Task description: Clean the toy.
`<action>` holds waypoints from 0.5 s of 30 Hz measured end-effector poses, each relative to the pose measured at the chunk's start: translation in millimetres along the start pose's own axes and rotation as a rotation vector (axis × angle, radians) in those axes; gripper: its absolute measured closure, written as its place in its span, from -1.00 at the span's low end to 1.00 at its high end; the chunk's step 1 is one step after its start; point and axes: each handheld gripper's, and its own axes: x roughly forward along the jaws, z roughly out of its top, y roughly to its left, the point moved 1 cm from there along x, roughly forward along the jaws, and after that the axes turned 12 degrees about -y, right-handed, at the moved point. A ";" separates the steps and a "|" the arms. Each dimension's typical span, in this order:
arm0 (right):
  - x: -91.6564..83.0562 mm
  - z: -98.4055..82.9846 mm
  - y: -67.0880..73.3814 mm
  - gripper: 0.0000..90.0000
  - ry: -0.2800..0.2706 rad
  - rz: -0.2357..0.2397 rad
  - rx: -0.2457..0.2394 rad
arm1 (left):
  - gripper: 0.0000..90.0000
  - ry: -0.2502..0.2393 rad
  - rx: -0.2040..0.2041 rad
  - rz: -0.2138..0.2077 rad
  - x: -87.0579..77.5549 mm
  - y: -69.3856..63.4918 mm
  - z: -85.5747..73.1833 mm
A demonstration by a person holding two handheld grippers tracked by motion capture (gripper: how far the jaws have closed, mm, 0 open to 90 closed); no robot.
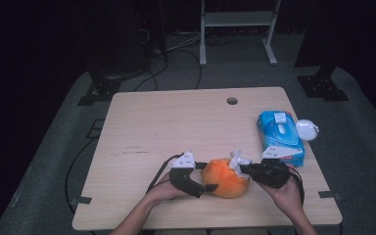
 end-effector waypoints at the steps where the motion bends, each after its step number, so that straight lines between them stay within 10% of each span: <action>1: -0.6 1.1 1.5 0.85 -0.008 -0.006 -0.010 | -0.44 -0.003 0.010 0.009 -1.0 -1.6 2.3; 10: -3.3 22.7 39.4 0.86 -0.096 0.066 -0.122 | -0.18 -0.007 0.098 0.032 0.4 -18.7 19.6; 15: -7.9 17.2 19.8 0.86 -0.106 0.034 -0.035 | -0.13 -0.052 0.085 0.042 -7.5 -18.4 29.5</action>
